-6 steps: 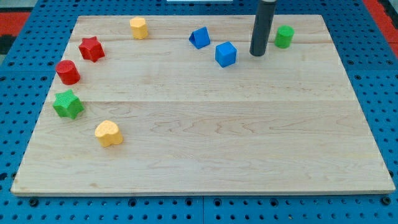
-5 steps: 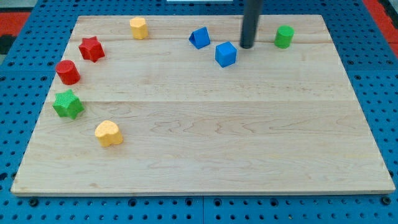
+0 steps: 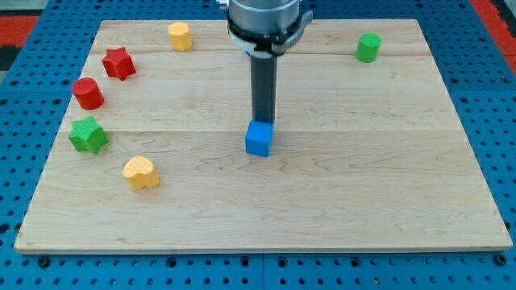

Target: Push the blue cube parallel to the right of the yellow heart

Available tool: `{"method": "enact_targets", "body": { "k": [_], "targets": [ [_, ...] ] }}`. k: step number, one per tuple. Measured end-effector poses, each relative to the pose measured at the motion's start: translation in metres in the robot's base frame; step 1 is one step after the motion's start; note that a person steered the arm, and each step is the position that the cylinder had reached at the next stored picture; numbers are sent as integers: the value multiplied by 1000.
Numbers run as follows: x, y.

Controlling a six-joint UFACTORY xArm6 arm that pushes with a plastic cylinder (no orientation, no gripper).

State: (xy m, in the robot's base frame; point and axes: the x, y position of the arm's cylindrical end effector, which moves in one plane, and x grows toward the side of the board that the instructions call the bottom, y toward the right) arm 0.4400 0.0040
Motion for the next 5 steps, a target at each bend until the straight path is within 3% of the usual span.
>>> {"method": "enact_targets", "body": {
  "k": [1, 5],
  "targets": [
    [23, 0],
    [33, 7]
  ]
}}
